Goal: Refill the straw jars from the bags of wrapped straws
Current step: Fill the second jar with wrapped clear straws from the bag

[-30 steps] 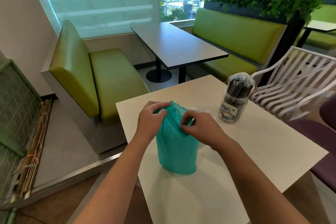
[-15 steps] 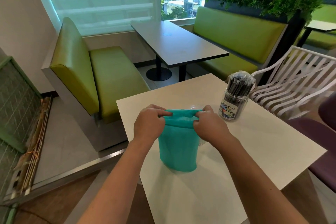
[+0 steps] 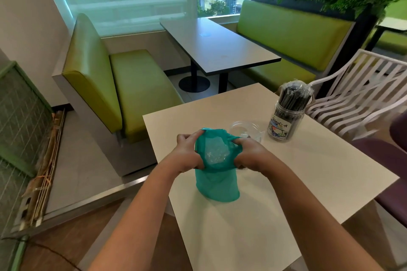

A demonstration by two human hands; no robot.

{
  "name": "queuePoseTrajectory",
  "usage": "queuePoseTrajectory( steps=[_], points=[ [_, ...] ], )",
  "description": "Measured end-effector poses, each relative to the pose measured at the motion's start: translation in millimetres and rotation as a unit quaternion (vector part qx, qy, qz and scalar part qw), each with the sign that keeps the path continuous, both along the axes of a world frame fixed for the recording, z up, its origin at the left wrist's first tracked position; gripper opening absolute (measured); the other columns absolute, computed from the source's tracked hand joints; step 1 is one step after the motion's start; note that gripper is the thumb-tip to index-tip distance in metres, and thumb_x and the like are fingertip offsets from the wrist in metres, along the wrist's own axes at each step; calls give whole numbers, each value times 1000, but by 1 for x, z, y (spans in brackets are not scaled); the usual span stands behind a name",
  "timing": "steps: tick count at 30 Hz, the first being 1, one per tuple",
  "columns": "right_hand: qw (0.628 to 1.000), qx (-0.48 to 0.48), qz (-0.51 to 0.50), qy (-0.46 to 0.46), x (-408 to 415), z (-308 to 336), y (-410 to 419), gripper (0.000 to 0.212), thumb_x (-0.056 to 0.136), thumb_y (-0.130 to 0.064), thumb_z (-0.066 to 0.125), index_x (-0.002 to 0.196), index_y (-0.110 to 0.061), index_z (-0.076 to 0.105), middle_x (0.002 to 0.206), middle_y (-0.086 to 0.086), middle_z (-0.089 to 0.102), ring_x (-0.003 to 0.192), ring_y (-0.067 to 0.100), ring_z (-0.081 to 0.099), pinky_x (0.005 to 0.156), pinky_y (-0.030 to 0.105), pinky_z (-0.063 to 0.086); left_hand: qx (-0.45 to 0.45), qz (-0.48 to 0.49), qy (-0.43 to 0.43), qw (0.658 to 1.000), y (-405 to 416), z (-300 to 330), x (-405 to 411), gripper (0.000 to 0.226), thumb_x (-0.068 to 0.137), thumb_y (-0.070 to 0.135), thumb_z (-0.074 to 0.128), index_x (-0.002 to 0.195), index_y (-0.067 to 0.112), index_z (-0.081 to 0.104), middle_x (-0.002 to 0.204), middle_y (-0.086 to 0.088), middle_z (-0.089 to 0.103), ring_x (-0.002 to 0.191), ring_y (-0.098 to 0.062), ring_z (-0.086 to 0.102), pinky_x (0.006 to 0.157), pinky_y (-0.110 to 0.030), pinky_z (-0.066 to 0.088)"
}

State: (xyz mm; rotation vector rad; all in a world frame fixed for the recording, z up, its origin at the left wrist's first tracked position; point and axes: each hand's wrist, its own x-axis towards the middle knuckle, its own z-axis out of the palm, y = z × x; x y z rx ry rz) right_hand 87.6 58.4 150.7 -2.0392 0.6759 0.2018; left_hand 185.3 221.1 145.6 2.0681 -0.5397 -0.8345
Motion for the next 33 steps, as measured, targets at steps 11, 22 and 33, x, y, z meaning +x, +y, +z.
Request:
queuePoseTrajectory(
  steps=[11, 22, 33],
  points=[
    [991, -69, 113, 8, 0, -31, 4, 80, 83, 4, 61, 151, -22, 27, 139, 9, 33, 115, 23, 48, 92, 34, 54, 41, -67, 5, 997, 3, -7, 3, 113, 72, -14, 73, 153, 37, 12, 147, 2, 15, 128, -28, 39, 93, -33, 54],
    [990, 57, -98, -79, -6, -43, -15, 52, 86, 9, 49, 129, -16, 60, 101, 13, 67, 72, 22, 71, 67, 31, 60, -86, 1, 69, 994, -5, -42, 5, 116, 59, -9, 83, 148, 37, 25, 142, 0, 26, 115, -26, 55, 100, -43, 51],
    [963, -13, -155, -222, 5, -39, -7, 34, 82, -44, 72, 95, -17, 60, 94, -3, 60, 86, 12, 61, 74, 34, 56, -56, -77, 1, 995, -10, -45, 11, 117, 60, -5, 85, 141, 39, 13, 130, 3, 38, 121, -16, 44, 100, -35, 50]
  ],
)
